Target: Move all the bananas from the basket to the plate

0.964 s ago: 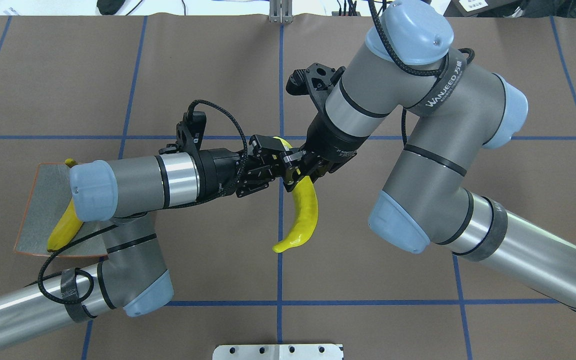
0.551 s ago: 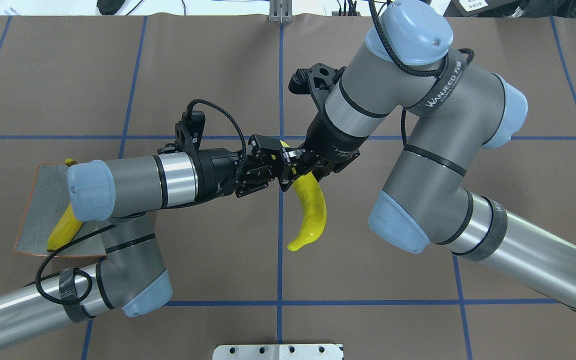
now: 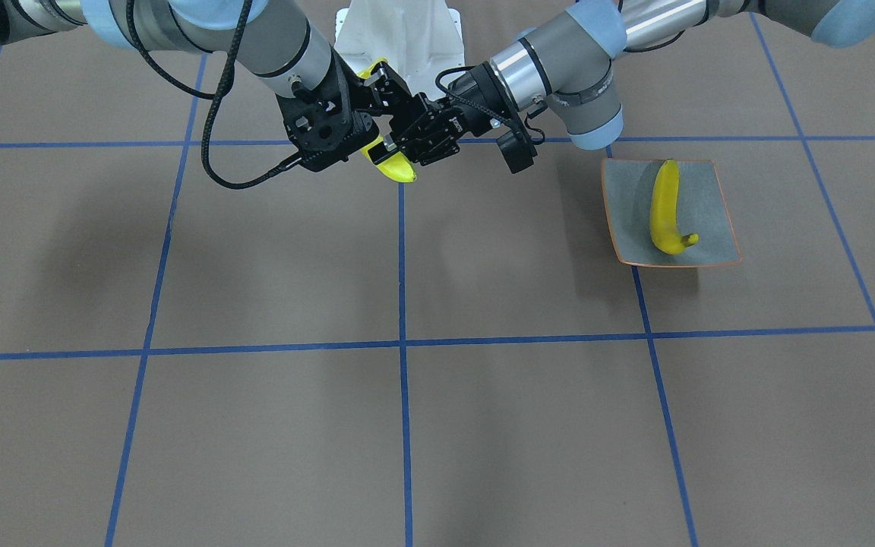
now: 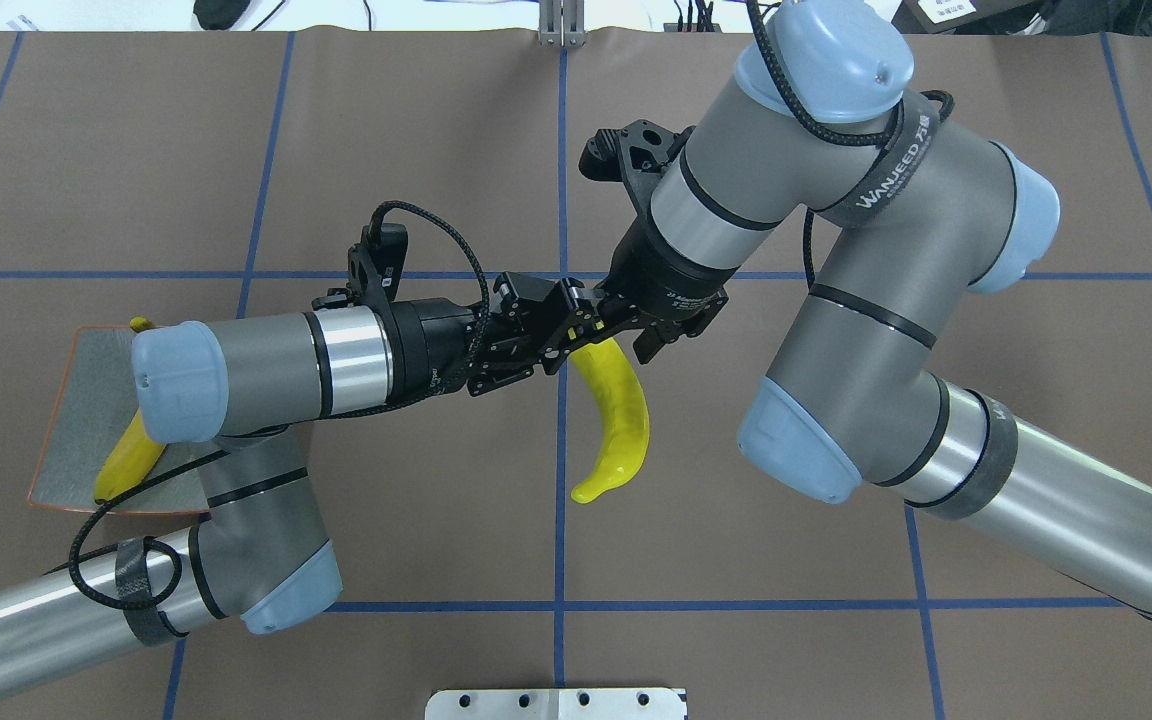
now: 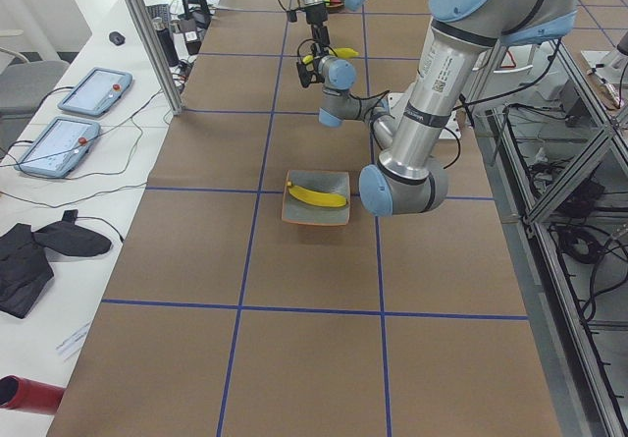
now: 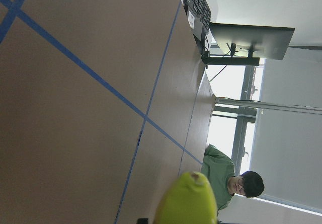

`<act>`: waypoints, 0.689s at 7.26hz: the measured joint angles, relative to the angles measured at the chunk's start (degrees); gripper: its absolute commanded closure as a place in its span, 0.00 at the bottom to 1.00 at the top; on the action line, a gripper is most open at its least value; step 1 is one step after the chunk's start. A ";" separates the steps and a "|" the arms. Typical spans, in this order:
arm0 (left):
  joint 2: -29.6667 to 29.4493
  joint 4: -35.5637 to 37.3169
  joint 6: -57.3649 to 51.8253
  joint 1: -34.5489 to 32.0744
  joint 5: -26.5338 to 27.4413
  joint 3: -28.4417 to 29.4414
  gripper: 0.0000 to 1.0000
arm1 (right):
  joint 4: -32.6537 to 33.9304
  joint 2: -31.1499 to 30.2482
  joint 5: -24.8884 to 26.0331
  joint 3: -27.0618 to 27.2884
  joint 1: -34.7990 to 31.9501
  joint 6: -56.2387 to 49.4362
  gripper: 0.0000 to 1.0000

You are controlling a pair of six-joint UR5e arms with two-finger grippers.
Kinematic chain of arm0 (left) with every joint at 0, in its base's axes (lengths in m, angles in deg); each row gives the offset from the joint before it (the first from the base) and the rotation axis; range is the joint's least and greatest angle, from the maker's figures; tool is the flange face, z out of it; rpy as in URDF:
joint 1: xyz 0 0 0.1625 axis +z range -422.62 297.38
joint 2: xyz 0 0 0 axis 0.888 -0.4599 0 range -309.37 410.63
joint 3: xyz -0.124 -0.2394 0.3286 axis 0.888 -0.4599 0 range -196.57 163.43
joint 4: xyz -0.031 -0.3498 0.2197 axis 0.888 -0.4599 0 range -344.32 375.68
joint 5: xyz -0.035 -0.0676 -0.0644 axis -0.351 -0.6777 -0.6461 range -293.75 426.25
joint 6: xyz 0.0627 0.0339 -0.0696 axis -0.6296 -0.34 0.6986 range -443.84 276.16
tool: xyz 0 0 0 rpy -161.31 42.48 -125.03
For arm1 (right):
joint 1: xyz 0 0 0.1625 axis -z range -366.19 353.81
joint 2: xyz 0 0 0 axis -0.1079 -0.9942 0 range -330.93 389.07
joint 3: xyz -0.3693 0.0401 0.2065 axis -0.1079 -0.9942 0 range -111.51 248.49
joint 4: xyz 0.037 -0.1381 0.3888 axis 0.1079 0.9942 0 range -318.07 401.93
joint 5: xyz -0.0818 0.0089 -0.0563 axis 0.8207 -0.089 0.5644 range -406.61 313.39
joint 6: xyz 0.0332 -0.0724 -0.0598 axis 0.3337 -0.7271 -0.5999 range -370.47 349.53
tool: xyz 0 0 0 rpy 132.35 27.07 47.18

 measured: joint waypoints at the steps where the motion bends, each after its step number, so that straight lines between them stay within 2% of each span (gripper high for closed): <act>1: 0.09 0.00 -0.18 -0.08 -0.02 0.17 1.00 | 0.01 -0.12 -1.41 0.35 -0.49 0.30 0.01; 5: 0.31 0.00 -3.84 -1.43 -0.14 2.70 1.00 | 0.50 -3.22 -4.70 5.04 -3.95 0.78 0.01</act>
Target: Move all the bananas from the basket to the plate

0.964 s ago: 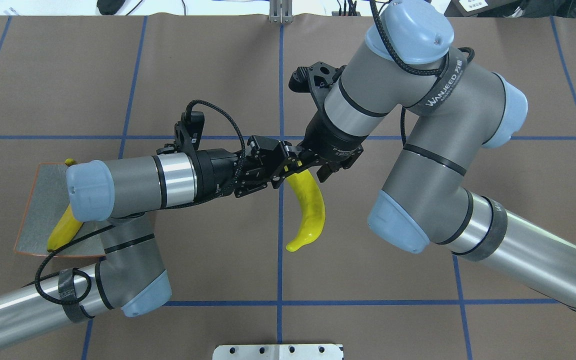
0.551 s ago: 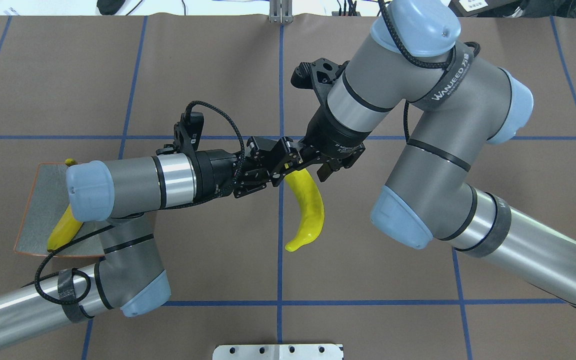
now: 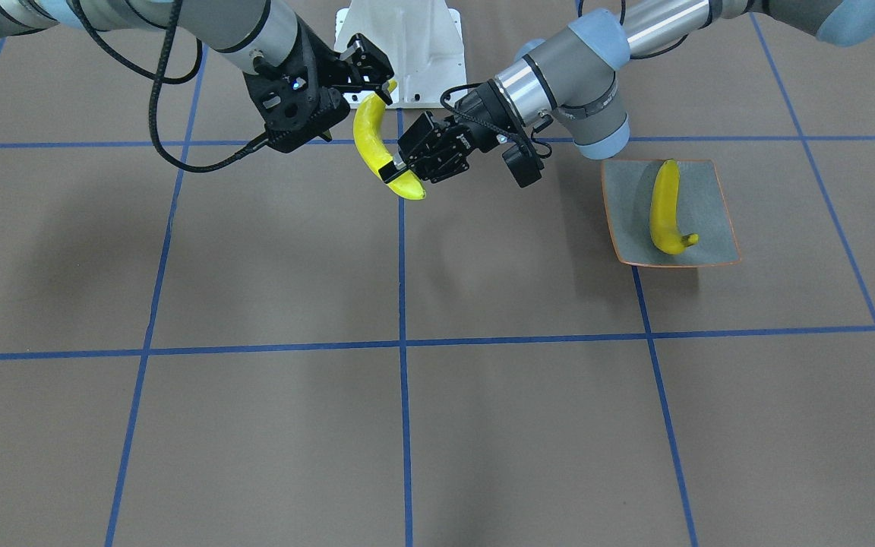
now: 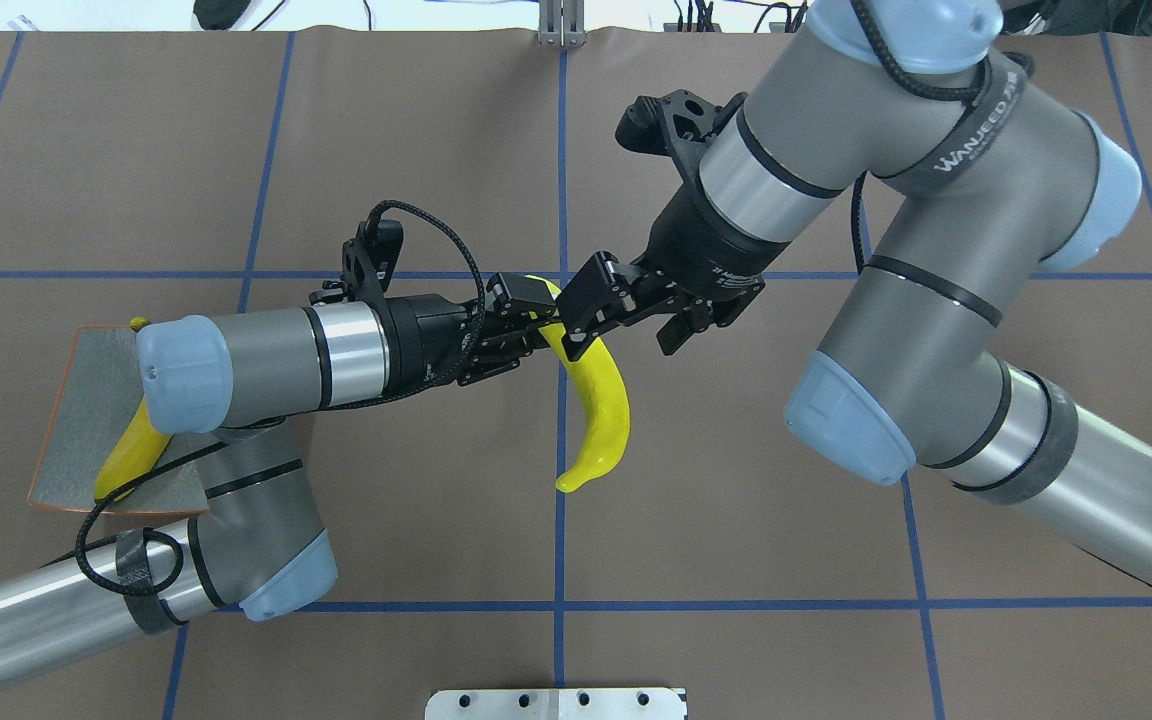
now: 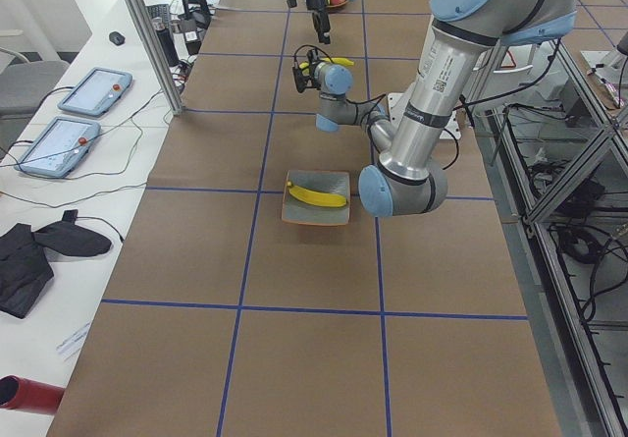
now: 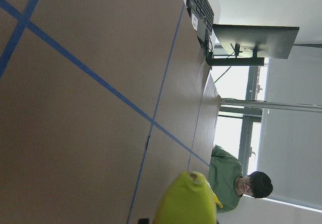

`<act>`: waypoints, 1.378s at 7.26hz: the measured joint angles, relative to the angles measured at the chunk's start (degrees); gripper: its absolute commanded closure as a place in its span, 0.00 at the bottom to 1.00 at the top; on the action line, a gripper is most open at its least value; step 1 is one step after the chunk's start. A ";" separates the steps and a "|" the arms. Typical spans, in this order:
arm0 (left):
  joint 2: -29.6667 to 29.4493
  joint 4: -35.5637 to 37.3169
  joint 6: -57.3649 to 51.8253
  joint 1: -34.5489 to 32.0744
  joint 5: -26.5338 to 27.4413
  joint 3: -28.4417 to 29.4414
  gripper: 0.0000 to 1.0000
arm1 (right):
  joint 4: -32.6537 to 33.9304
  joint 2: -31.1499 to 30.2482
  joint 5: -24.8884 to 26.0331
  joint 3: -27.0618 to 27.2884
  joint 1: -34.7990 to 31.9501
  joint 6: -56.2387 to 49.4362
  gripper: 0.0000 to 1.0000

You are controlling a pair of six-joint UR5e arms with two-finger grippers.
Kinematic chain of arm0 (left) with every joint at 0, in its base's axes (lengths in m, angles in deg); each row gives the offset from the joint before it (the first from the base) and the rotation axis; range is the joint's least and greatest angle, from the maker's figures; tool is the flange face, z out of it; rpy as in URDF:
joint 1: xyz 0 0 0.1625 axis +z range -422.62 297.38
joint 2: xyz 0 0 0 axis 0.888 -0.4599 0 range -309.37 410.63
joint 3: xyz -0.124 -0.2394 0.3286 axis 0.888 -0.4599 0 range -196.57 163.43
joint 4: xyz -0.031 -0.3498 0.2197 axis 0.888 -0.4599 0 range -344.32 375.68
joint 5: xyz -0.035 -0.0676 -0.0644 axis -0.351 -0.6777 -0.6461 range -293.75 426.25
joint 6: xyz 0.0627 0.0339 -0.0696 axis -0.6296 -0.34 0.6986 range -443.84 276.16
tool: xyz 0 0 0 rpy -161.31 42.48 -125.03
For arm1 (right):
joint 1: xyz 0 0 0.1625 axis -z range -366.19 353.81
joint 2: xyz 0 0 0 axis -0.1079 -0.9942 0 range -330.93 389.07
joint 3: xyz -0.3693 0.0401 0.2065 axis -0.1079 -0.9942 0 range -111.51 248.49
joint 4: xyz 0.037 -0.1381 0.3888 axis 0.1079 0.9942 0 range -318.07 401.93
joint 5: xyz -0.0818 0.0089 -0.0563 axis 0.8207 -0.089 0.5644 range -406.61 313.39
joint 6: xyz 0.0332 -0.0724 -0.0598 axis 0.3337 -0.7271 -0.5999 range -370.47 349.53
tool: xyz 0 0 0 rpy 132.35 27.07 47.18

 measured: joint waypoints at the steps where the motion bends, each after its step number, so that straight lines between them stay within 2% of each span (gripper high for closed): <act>1: 0.00 0.75 -0.13 -1.44 -0.52 0.80 1.00 | 0.06 -2.12 -0.34 1.80 -1.41 0.05 0.01; 2: 0.01 3.21 -0.25 -3.95 -3.05 1.27 1.00 | 0.11 -4.21 -0.49 3.22 -2.74 0.07 0.01; 4: 2.12 8.37 -2.34 -11.00 -12.95 1.25 1.00 | 0.20 -7.79 -0.54 4.13 -5.83 0.08 0.01; 7: 10.36 9.70 -11.50 -22.43 -27.64 0.21 1.00 | 0.26 -12.11 0.11 2.74 -11.50 -0.54 0.01; 8: 12.80 9.87 -15.18 -24.46 -30.16 -0.34 1.00 | 0.24 -12.56 0.33 1.73 -12.30 -0.78 0.01; 10: 17.38 12.81 -24.04 -25.63 -31.59 -2.26 1.00 | 0.24 -12.71 0.94 0.73 -12.50 -0.95 0.01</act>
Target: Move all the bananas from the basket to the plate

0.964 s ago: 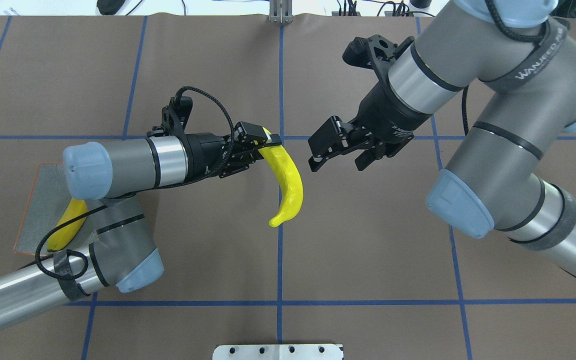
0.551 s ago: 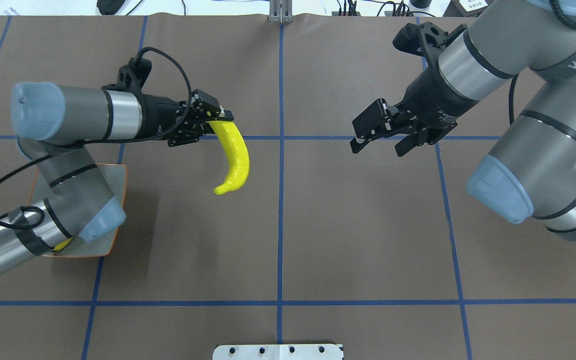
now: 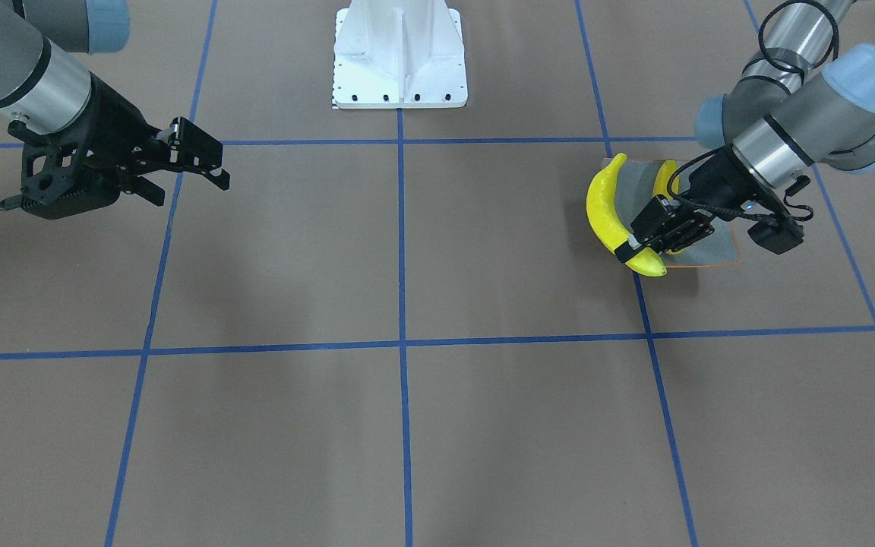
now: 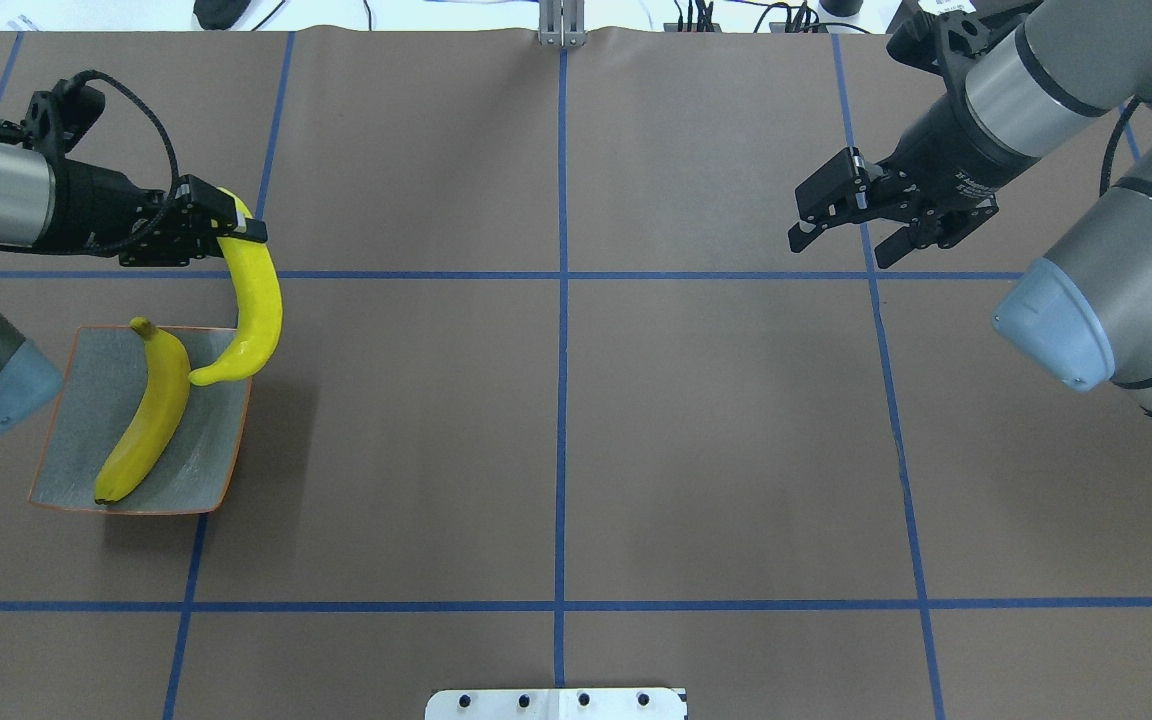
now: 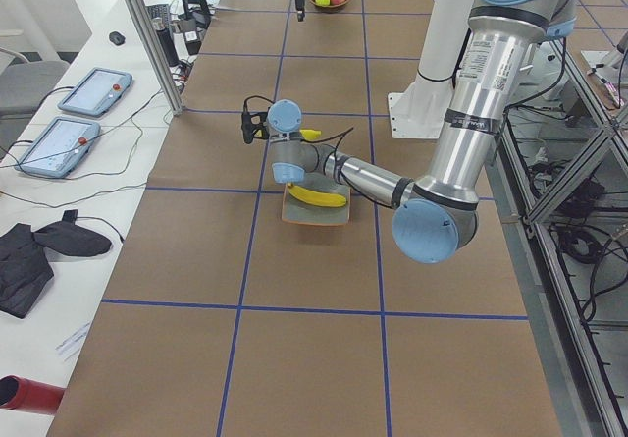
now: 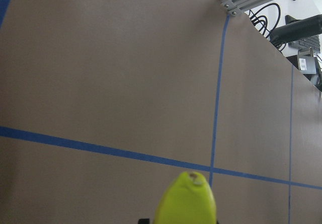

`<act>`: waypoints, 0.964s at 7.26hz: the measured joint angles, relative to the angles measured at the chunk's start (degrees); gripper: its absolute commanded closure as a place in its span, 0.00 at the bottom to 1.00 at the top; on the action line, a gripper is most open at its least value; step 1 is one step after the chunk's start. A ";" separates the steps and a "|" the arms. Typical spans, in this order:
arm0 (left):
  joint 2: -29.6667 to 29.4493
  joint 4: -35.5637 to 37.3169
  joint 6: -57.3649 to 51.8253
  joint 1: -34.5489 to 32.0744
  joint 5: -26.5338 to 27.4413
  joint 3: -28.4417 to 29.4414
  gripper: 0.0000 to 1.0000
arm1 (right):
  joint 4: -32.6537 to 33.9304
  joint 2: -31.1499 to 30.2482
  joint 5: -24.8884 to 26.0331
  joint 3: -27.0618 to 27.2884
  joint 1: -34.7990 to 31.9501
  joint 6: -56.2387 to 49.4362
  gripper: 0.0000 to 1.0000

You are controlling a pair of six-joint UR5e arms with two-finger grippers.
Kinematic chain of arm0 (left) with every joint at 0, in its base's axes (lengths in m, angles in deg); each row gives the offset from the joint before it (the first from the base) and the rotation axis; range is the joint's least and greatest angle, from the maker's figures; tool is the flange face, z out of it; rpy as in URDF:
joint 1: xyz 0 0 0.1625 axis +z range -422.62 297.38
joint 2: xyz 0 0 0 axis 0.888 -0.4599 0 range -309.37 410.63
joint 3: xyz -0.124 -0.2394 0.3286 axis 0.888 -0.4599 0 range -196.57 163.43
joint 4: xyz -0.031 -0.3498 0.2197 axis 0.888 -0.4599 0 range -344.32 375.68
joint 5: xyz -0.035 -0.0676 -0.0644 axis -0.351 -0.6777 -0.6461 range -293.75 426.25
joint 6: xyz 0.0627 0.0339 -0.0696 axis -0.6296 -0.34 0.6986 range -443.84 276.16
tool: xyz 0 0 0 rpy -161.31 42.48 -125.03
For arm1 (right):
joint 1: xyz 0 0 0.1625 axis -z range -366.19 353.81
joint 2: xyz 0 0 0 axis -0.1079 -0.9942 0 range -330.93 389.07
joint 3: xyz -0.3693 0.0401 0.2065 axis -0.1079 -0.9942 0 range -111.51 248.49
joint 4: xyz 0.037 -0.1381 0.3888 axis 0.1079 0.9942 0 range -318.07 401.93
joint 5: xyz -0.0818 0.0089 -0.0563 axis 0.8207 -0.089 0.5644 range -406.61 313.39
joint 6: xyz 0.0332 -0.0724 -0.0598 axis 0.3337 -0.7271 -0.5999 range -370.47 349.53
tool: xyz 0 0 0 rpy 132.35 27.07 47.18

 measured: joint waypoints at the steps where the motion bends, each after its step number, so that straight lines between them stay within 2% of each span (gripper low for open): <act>1: 2.81 2.53 -4.13 0.09 -0.06 -2.18 1.00 | 0.00 -0.03 0.89 -0.11 0.49 0.00 0.01; 3: 7.70 6.37 -9.67 1.48 0.37 -5.91 1.00 | 0.00 -0.04 2.82 -0.16 2.00 0.07 0.01; 7: 9.74 9.34 -13.14 5.08 3.21 -6.86 1.00 | 0.00 -0.02 3.49 -0.17 2.66 0.17 0.01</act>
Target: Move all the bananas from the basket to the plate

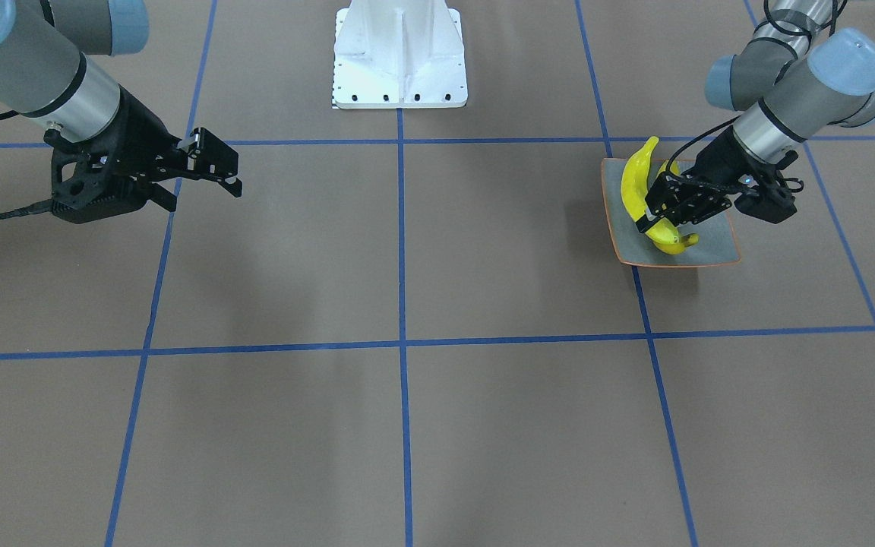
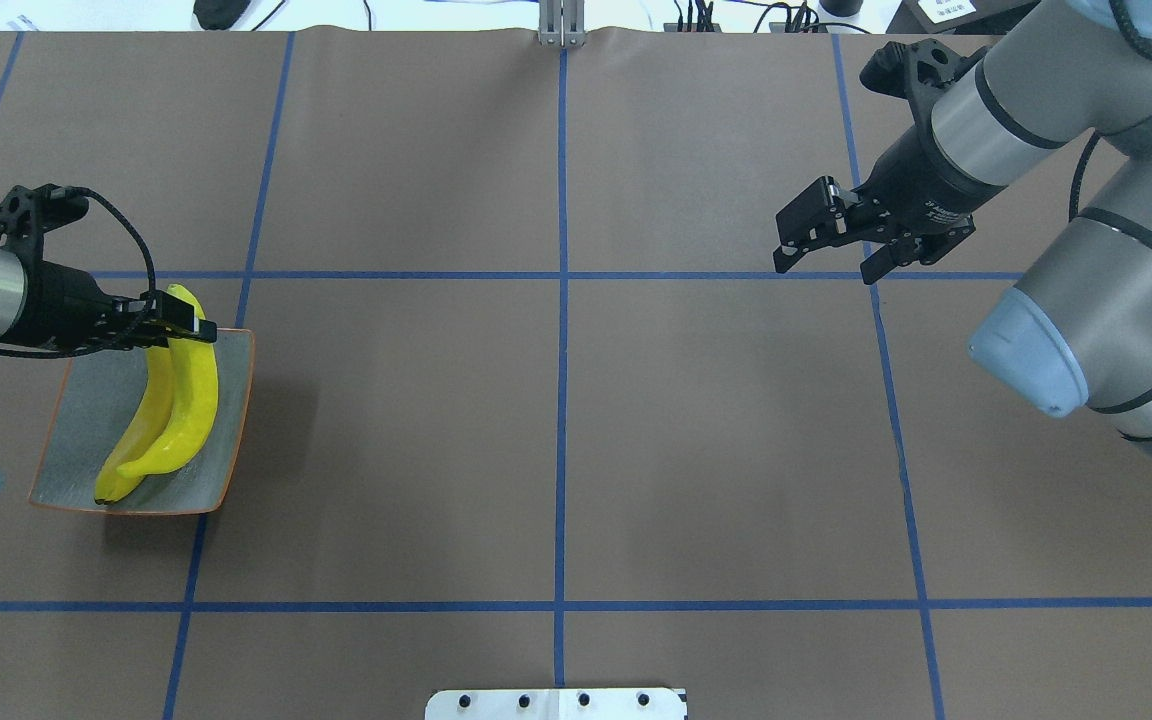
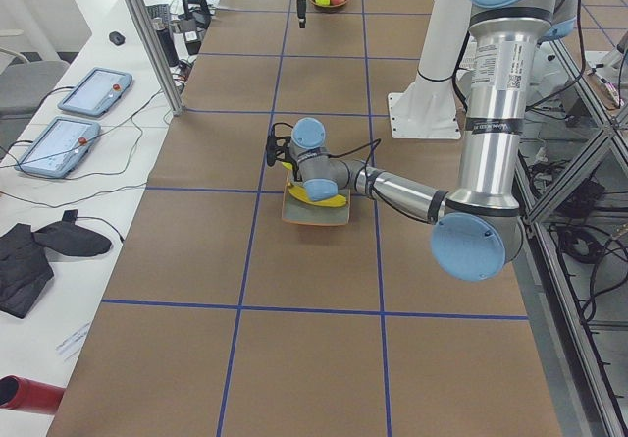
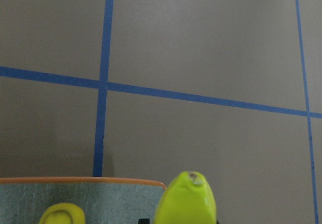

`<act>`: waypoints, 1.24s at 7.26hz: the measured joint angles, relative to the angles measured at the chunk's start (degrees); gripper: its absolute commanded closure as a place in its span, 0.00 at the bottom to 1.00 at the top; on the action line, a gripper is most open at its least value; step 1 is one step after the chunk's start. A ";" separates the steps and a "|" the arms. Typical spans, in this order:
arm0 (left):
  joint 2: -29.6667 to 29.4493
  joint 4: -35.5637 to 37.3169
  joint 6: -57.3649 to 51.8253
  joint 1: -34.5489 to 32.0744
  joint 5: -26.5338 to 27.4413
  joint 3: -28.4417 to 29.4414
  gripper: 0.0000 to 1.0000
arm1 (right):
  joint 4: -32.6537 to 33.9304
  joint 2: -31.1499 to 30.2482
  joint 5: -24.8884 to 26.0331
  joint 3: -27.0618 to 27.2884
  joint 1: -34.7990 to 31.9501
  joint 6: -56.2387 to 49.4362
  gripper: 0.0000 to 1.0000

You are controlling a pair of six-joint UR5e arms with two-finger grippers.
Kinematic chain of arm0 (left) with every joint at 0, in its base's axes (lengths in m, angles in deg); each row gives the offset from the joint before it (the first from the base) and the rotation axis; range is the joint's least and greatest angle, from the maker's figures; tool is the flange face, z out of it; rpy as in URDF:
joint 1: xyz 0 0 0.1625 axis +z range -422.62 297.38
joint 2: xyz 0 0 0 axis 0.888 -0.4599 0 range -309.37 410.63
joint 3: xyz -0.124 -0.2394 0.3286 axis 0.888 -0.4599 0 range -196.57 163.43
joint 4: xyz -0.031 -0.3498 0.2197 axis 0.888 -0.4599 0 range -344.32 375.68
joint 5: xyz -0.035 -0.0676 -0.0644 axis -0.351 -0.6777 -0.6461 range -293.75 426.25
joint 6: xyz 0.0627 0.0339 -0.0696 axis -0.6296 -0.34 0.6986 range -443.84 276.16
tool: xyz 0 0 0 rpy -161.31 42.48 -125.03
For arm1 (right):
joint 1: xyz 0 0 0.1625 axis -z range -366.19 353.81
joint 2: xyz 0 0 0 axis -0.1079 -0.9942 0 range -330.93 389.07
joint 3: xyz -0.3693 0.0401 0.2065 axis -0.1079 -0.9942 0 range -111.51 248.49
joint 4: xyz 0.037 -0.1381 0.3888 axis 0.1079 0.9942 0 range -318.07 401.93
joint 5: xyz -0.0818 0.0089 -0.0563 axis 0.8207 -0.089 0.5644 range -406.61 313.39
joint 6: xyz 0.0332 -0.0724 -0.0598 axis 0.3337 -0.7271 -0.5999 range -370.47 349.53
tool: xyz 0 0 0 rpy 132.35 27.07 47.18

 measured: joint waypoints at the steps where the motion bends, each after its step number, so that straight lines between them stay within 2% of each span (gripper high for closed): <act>1: 0.03 0.23 -0.25 0.24 0.24 -0.01 1.00 | 0.00 0.00 0.01 0.00 0.01 0.04 0.01; 5: 0.12 0.52 -1.19 0.24 0.36 0.64 1.00 | 0.00 0.20 0.34 -0.35 0.38 0.07 0.01; 6: 0.15 1.11 -2.98 0.03 0.36 0.87 0.87 | 0.00 0.31 0.43 -0.46 0.44 0.07 0.01; 7: 0.14 2.04 -4.44 -0.23 0.34 1.01 0.22 | 0.00 0.39 0.49 -0.49 0.47 0.07 0.01; 8: 0.16 2.57 -5.05 -0.36 0.35 1.05 0.00 | 0.00 0.45 0.59 -0.50 0.49 0.07 0.01; 9: 0.22 2.79 -5.23 -0.39 0.40 1.05 0.00 | 0.00 0.50 0.73 -0.48 0.49 0.07 0.01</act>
